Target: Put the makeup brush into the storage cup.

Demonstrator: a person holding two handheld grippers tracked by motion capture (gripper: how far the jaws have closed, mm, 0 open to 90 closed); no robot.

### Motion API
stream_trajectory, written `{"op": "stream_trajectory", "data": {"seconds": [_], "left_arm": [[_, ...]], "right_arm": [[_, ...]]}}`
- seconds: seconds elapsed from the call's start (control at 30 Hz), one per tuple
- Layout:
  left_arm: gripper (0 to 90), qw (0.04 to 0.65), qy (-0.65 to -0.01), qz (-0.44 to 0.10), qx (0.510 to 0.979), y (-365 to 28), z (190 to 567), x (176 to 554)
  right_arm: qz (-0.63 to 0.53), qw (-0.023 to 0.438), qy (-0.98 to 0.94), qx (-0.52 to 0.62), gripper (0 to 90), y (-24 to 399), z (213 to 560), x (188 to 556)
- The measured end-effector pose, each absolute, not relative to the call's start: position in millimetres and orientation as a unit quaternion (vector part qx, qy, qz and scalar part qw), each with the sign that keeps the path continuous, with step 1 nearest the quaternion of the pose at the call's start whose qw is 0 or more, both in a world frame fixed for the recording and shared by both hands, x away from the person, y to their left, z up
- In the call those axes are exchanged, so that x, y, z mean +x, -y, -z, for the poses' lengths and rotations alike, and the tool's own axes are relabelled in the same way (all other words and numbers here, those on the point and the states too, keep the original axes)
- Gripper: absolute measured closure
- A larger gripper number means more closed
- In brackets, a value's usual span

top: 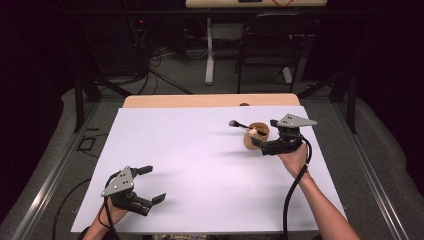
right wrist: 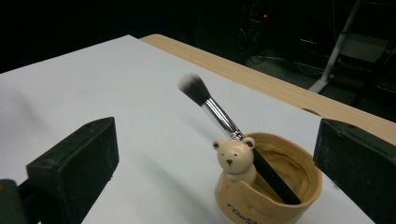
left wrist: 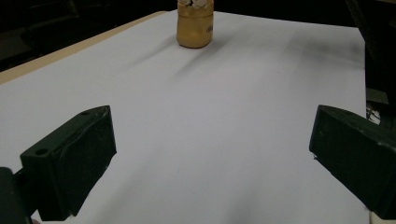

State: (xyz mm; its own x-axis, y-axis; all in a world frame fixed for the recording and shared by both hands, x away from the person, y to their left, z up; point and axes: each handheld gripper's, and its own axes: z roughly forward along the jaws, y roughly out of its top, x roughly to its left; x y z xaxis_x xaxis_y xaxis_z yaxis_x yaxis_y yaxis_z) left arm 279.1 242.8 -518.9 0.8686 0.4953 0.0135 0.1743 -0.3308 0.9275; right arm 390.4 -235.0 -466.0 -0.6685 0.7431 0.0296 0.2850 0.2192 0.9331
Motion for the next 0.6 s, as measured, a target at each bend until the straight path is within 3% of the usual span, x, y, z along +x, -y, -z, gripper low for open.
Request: {"op": "stream_trajectory", "data": {"seconds": [0.6], "left_arm": [[0.4, 0.536, -0.21, -0.153, 0.803, -242.7, 518.5, 278.6]], "right_arm": [[-0.536, 0.236, -0.751, 0.304, 0.1, 232.3, 451.7, 341.8]]}}
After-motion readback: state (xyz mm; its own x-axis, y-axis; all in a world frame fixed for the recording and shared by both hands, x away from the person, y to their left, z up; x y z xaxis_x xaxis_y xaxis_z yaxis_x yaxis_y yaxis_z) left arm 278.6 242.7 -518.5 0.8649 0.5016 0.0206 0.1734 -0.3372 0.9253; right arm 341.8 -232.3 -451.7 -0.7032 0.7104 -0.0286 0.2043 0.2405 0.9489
